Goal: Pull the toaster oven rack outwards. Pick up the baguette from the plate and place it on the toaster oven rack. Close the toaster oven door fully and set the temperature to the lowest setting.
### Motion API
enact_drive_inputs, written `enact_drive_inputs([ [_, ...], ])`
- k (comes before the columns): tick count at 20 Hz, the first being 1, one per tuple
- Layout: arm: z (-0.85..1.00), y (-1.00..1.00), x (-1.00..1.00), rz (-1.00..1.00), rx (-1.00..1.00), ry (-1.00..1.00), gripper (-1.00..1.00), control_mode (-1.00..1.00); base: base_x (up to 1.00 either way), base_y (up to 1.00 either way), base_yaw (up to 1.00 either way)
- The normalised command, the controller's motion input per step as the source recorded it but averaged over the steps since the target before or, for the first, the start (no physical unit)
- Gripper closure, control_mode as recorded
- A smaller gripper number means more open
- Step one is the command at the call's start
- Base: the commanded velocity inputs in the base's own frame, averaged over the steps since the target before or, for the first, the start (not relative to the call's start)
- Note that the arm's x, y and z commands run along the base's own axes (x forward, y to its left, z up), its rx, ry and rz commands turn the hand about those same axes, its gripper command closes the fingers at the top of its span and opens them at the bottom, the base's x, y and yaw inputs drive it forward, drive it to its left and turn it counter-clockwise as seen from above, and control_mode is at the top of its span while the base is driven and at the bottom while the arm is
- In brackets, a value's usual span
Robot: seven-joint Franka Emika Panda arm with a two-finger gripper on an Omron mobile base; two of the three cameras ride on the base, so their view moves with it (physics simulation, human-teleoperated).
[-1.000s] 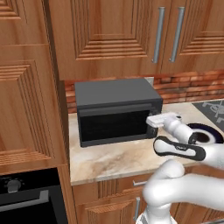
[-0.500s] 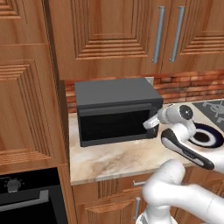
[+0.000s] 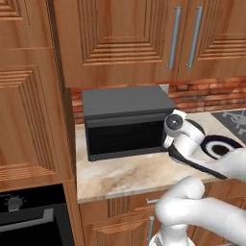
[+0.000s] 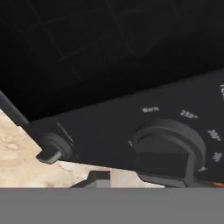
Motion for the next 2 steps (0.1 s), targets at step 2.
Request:
enact_drive_inputs([
  [2,0.00,0.21,-0.15,0.37,-1.00,-0.04,1.00,-1.00,0.00,0.00,0.00],
])
